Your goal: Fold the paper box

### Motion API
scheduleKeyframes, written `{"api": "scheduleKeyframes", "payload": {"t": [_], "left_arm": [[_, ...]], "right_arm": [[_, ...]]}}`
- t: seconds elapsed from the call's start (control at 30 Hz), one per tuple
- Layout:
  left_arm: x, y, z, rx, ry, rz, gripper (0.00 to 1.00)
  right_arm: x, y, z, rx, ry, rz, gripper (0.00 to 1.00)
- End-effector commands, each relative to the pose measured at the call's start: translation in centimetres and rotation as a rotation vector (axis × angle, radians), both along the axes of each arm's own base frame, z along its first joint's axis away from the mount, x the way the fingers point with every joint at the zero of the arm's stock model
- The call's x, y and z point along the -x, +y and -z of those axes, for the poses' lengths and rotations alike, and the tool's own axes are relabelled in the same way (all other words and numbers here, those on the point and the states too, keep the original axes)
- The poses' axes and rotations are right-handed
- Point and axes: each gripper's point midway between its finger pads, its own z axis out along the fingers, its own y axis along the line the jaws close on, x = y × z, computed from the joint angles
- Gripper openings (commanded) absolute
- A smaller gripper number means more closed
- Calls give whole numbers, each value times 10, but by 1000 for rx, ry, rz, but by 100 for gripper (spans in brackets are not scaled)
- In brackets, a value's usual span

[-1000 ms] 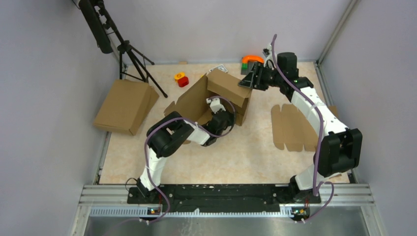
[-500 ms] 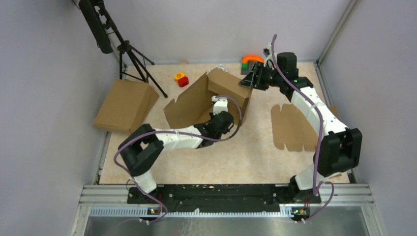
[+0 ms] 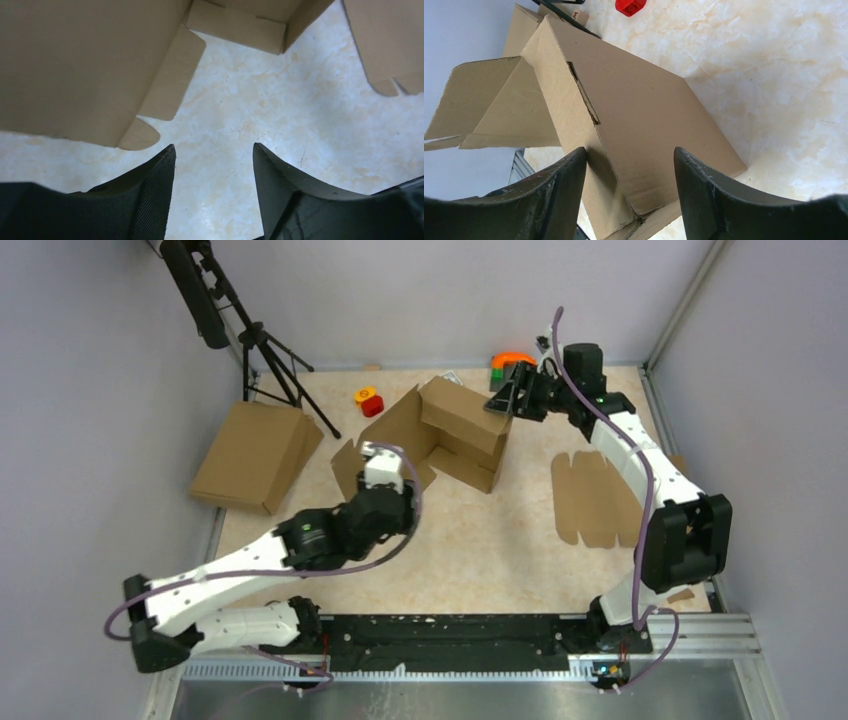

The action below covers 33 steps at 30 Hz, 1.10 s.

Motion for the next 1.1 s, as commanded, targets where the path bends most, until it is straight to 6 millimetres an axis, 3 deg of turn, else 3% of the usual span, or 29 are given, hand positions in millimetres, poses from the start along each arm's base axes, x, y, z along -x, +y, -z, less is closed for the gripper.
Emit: {"api": "scheduleKeyframes", "payload": {"t": [0.0, 0.17, 0.33, 0.47, 0.57, 0.6, 0.67, 0.8, 1.0, 1.07], "left_arm": [[12, 59, -15, -39, -12, -87, 62], [14, 93, -27, -25, -48, -149, 88], [12, 133, -25, -16, -72, -272, 92], [-8, 142, -15, 40, -98, -306, 94], [-27, 142, -1, 70, -101, -292, 94], [-29, 133, -2, 114, -76, -243, 92], [-39, 133, -3, 147, -72, -257, 93], [-54, 127, 13, 186, -12, -249, 94], [-77, 114, 21, 268, -103, -232, 80], [-79, 111, 29, 288, -131, -218, 66]], "right_arm": [[-9, 0, -24, -20, -61, 5, 65], [-7, -1, -30, -22, -71, 8, 74], [-5, -3, -32, -13, -75, 12, 81], [-4, -3, -32, -16, -77, 9, 82], [-5, -3, -31, -18, -76, 8, 82], [-5, -2, -31, -18, -74, 5, 82], [-5, -2, -32, -21, -76, 4, 82], [-5, -1, -34, -29, -79, -2, 82], [-8, 1, -30, -37, -77, -18, 82], [-9, 1, -29, -44, -75, -21, 81]]}}
